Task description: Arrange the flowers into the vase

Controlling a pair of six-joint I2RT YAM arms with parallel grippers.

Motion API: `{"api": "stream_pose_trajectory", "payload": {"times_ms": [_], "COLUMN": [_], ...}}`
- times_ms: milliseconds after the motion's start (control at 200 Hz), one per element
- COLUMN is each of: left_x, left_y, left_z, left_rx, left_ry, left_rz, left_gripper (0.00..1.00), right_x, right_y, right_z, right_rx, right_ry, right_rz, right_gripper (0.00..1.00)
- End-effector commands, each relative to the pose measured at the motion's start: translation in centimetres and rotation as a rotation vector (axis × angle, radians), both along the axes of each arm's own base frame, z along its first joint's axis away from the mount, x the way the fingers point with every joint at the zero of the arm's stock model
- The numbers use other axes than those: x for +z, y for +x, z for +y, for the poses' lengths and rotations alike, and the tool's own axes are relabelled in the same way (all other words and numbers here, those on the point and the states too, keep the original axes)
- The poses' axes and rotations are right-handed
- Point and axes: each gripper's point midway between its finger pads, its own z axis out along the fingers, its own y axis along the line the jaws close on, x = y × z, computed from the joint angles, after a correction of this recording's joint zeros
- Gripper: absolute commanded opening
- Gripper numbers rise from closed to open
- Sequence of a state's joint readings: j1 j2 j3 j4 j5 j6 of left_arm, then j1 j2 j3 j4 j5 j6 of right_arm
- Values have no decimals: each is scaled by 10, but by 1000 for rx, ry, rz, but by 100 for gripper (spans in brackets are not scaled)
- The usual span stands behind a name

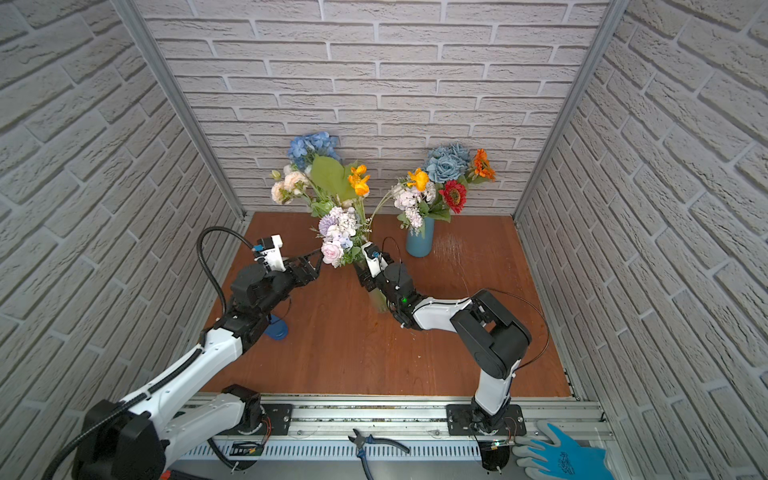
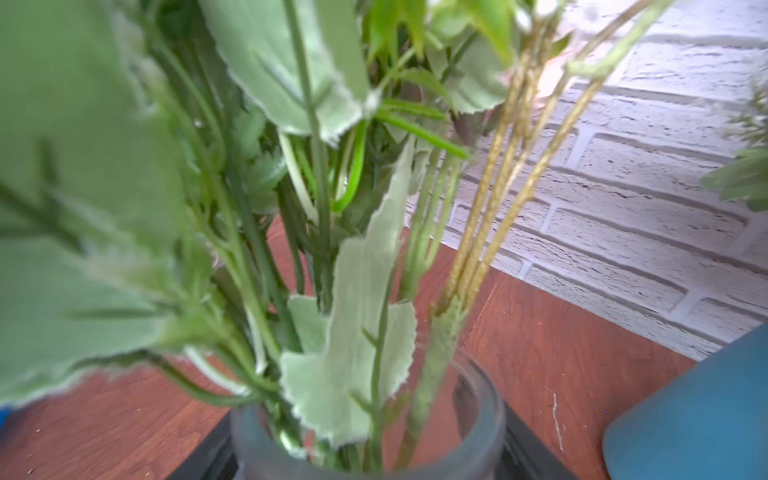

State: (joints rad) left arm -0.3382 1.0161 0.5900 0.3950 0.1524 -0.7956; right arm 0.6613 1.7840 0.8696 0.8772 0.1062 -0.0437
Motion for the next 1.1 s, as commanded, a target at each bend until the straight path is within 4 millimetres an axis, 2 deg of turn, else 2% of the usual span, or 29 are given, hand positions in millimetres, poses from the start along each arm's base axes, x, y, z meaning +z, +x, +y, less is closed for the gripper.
{"api": "stream_pose_trajectory", "payload": {"times_ms": [0,140,270,425,575,710,800,935,1095], "left_x": [0,-8,-25,-38,-32,-21,-16,-3,-5], "left_y": [-1,2,5,16,42,72,90,107,118], "left_z": [7,5,3,3,2,-1,-2,-8,-20], "left_rx": [24,17,16,31,53,28,15,-16,-72], "left_ry": [13,17,2,-1,27,8,-9,-18,-37], "left_rz": [-22,-3,37,71,53,20,8,-33,-19], "left_gripper": [98,98,98,98,98,98,98,98,98], "right_x": [116,123,136,147,144,136,138,137,142], "right_y": [-6,-11,-15,-24,-31,-29,-27,-19,-7], "right_z": [-2,-2,-2,3,15,28,34,42,49], "right_rx": [-2,1,15,66,140,185,206,225,235], "right_ry": [243,257,270,295,295,262,264,261,274], "right_rz": [-325,-364,-404,-437,-489,-501,-509,-520,-540], "right_gripper": [5,6,5,6,5,6,6,6,6]}}
